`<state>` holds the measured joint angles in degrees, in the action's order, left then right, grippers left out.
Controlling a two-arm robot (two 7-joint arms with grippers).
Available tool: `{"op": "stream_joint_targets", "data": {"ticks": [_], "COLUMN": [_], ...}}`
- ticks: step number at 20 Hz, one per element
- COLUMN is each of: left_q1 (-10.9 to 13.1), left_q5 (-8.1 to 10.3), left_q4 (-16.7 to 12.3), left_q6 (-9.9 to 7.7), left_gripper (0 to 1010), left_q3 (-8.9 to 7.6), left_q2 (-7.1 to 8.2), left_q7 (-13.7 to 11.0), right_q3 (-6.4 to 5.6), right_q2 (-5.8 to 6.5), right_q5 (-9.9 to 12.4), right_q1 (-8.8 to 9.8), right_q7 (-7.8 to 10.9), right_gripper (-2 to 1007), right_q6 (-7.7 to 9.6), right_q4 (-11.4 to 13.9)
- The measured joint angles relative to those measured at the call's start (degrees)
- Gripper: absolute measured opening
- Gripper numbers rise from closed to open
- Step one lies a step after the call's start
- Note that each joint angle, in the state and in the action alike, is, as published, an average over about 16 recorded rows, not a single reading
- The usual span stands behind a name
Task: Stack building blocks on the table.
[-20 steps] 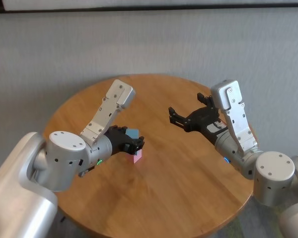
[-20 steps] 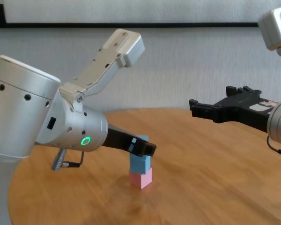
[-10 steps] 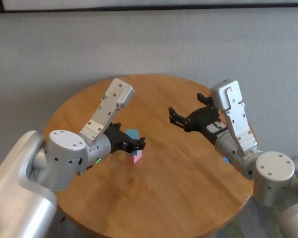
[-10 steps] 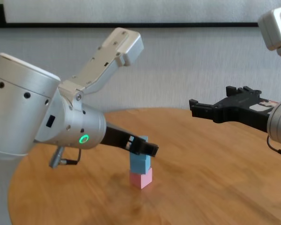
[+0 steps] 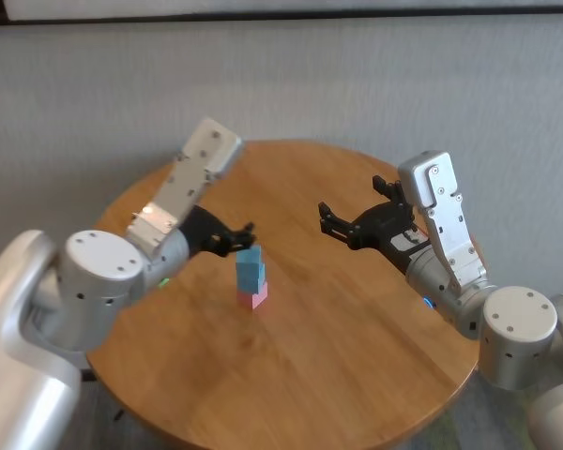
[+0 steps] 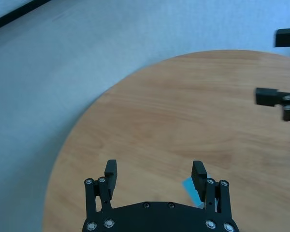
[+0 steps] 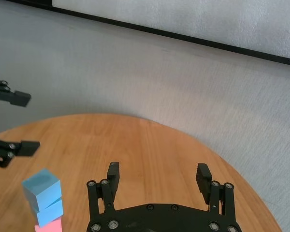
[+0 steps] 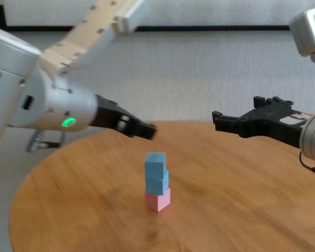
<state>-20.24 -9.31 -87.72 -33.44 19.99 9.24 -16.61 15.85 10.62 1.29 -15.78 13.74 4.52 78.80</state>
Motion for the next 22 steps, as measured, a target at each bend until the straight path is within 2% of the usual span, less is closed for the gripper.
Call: {"op": "stream_joint_targets", "data": {"ticks": [5, 12, 16, 22], "left_q1": [0.9, 1.5, 1.5, 1.5], "left_q5": [-1.44, -2.0, -1.74, -1.66], "left_q4": [-2.0, -2.2, -1.7, -1.6], "left_q6": [0.26, 0.64, 1.06, 1.07], "left_gripper": [1001, 1001, 1001, 1001], "left_q3": [-2.32, -5.24, -5.9, -5.83], "left_q2": [1.51, 2.66, 2.79, 2.74], "left_q7": [1.2, 1.9, 1.8, 1.9], "right_q3": [0.0, 0.0, 0.0, 0.0], "right_q2": [0.0, 0.0, 0.0, 0.0], "right_q5": [0.0, 0.0, 0.0, 0.0], "right_q1": [0.0, 0.0, 0.0, 0.0], "right_q7": [0.0, 0.0, 0.0, 0.0], "right_gripper": [1005, 1005, 1005, 1005], "right_q6": [0.0, 0.0, 0.0, 0.0], "right_q4": [0.0, 0.0, 0.0, 0.0]}}
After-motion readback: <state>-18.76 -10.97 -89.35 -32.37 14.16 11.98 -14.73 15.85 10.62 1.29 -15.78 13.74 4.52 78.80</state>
